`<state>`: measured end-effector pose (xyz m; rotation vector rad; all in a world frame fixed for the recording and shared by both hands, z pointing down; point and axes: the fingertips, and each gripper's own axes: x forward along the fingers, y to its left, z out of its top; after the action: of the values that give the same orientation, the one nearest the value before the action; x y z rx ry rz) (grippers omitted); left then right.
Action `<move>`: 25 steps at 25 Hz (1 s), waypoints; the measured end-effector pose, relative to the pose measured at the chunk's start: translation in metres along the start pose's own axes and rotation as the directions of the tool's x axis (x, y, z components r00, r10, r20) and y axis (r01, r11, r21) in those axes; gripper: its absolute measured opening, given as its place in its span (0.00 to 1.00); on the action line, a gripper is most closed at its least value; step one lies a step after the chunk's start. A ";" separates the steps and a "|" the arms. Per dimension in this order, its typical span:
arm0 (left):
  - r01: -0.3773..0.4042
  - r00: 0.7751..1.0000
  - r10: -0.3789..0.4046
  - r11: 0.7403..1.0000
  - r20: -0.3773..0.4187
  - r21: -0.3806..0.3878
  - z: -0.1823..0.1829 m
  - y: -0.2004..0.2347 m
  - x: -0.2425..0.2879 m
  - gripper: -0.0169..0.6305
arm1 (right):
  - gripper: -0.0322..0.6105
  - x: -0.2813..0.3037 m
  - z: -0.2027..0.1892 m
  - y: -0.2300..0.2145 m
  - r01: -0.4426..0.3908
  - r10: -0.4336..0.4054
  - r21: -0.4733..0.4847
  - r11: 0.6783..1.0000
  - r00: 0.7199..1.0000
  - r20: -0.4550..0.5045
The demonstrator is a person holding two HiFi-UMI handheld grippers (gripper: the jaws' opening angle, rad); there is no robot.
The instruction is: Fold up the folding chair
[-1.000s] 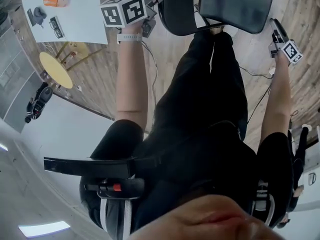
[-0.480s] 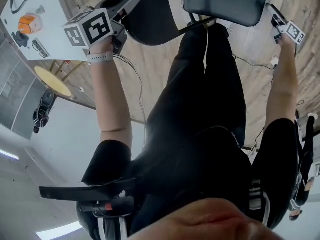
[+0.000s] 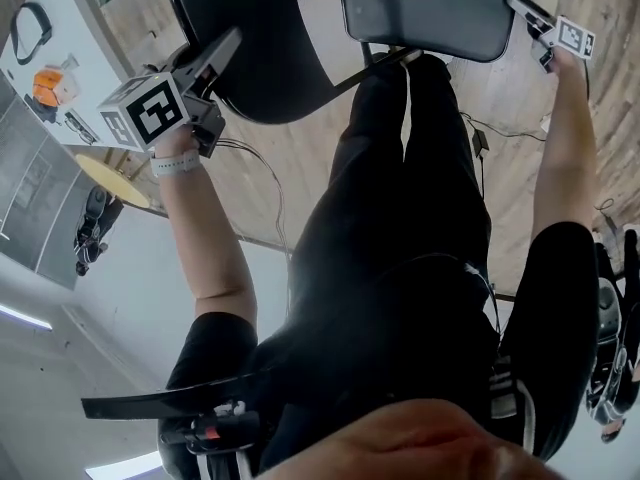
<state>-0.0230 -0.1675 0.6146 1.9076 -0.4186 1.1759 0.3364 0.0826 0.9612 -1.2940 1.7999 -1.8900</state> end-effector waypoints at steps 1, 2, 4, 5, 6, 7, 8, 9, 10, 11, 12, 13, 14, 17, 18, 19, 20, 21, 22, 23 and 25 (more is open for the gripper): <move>-0.001 1.000 0.001 1.000 -0.002 -0.004 0.001 0.000 0.000 0.14 | 0.55 0.005 0.001 0.002 -0.025 0.025 -0.004 1.000 1.000 -0.014; -0.003 1.000 0.003 1.000 -0.002 -0.007 0.002 0.000 0.001 0.14 | 0.55 0.010 0.002 0.002 -0.040 0.040 -0.010 0.999 0.999 -0.031; -0.008 1.000 0.008 1.000 -0.002 -0.009 0.003 0.000 0.001 0.14 | 0.55 0.016 0.001 -0.001 -0.062 0.064 0.027 0.998 0.996 -0.063; -0.011 1.000 0.011 1.000 -0.003 -0.011 0.003 0.000 0.002 0.14 | 0.55 0.018 -0.001 -0.003 -0.072 0.077 0.071 0.995 0.994 -0.074; -0.013 1.000 0.013 1.000 -0.004 -0.015 0.002 0.000 0.002 0.14 | 0.55 0.019 -0.003 -0.005 -0.076 0.085 0.097 0.992 0.993 -0.087; -0.015 1.000 0.014 1.000 -0.006 -0.019 0.001 0.000 0.001 0.14 | 0.55 0.019 -0.004 -0.006 -0.085 0.095 0.101 0.991 0.990 -0.100; -0.016 1.000 0.016 1.000 -0.007 -0.023 0.001 0.000 0.001 0.14 | 0.55 0.019 -0.005 -0.005 -0.101 0.114 0.116 0.988 0.988 -0.106; -0.019 1.000 0.019 1.000 -0.008 -0.024 0.001 0.001 0.001 0.14 | 0.55 0.020 -0.007 -0.003 -0.118 0.135 0.149 0.982 0.985 -0.105; -0.023 1.000 0.023 0.999 -0.008 -0.024 0.001 0.001 0.000 0.14 | 0.53 0.021 -0.008 -0.002 -0.127 0.147 0.181 0.975 0.984 -0.101; -0.027 1.000 0.027 0.999 -0.007 -0.022 0.002 0.001 0.000 0.14 | 0.51 0.021 -0.009 -0.001 -0.124 0.147 0.208 0.970 0.984 -0.098; -0.032 0.999 0.032 0.999 -0.005 -0.020 0.003 0.001 -0.001 0.14 | 0.50 0.021 -0.009 0.001 -0.121 0.146 0.236 0.964 0.985 -0.091; -0.036 0.999 0.036 0.999 -0.003 -0.018 0.003 0.001 -0.001 0.14 | 0.50 0.021 -0.008 0.005 -0.132 0.158 0.264 0.956 0.984 -0.080; -0.039 0.999 0.039 0.999 -0.003 -0.017 0.003 0.001 -0.001 0.14 | 0.49 0.022 -0.007 0.010 -0.148 0.175 0.289 0.946 0.982 -0.068; -0.044 0.999 0.044 0.999 -0.015 -0.016 -0.001 0.003 0.000 0.14 | 0.48 0.023 -0.007 0.013 -0.179 0.204 0.275 0.945 0.977 -0.065; -0.046 0.999 0.046 0.999 -0.018 -0.017 -0.002 0.003 0.000 0.14 | 0.48 0.022 -0.006 0.009 -0.183 0.206 0.236 0.954 0.976 -0.076; -0.048 0.999 0.048 0.999 -0.021 -0.017 -0.003 0.003 -0.001 0.14 | 0.48 0.020 -0.006 0.006 -0.180 0.202 0.208 0.961 0.976 -0.087; -0.051 0.998 0.050 0.999 -0.023 -0.016 -0.003 0.003 -0.003 0.14 | 0.48 0.019 -0.007 0.006 -0.173 0.195 0.202 0.964 0.976 -0.096; -0.054 0.998 0.054 0.998 -0.024 -0.012 -0.003 0.004 -0.006 0.14 | 0.47 0.018 -0.007 0.010 -0.176 0.199 0.196 0.965 0.975 -0.102; -0.059 0.998 0.059 0.998 -0.022 -0.009 -0.002 0.005 -0.011 0.14 | 0.47 0.019 -0.007 0.016 -0.200 0.221 0.174 0.964 0.969 -0.109; -0.065 0.998 0.065 0.998 -0.018 -0.005 -0.002 0.007 -0.017 0.14 | 0.46 0.021 -0.006 0.026 -0.236 0.254 0.149 0.960 0.961 -0.113; -0.079 0.997 0.079 0.997 -0.006 0.000 -0.001 0.013 -0.033 0.14 | 0.45 0.026 -0.005 0.054 -0.304 0.319 0.128 0.944 0.940 -0.120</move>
<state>-0.0481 -0.1791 0.5928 1.9022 -0.4945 1.2321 0.2965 0.0562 0.9250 -0.8007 1.8129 -1.9049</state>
